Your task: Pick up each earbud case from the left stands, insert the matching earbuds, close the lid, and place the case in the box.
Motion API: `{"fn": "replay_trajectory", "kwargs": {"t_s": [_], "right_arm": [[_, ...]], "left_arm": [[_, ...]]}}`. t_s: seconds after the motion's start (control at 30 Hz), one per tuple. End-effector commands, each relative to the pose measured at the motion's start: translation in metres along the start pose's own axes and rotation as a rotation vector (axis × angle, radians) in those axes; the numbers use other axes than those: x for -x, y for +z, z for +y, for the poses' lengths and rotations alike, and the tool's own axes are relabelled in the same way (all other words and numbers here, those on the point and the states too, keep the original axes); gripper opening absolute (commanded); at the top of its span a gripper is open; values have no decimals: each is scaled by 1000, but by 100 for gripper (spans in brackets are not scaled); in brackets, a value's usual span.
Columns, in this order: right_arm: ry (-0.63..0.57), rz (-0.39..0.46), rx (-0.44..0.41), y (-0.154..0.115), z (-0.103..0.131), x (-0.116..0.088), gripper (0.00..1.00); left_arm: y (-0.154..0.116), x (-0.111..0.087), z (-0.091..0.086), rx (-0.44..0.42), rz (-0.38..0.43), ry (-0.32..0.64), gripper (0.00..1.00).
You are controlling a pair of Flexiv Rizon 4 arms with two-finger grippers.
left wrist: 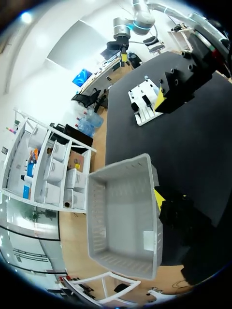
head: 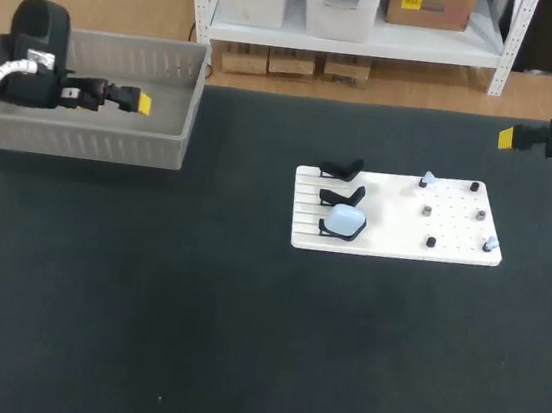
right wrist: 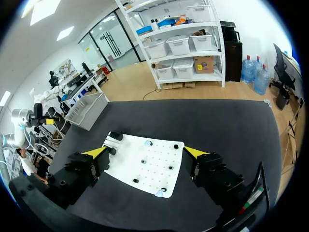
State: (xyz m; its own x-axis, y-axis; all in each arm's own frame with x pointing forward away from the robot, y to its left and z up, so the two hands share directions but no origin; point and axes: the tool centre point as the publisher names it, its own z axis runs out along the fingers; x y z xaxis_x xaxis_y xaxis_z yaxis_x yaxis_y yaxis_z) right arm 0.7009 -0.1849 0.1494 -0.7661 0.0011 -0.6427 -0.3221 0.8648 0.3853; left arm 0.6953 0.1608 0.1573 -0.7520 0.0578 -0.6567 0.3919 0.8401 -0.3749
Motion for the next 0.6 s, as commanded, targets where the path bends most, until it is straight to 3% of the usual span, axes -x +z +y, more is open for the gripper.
{"fn": "replay_trajectory", "kwargs": {"t_s": [0.03, 0.17, 0.6], "right_arm": [[-1, 0, 0, 0, 0, 0, 100], [-1, 0, 0, 0, 0, 0, 100], [-1, 0, 0, 0, 0, 0, 100]], "left_arm": [[10, 2, -2, -65, -21, 32, 100], [14, 2, -10, -116, -38, 90, 100], [25, -2, -48, -351, -31, 437, 100]]}}
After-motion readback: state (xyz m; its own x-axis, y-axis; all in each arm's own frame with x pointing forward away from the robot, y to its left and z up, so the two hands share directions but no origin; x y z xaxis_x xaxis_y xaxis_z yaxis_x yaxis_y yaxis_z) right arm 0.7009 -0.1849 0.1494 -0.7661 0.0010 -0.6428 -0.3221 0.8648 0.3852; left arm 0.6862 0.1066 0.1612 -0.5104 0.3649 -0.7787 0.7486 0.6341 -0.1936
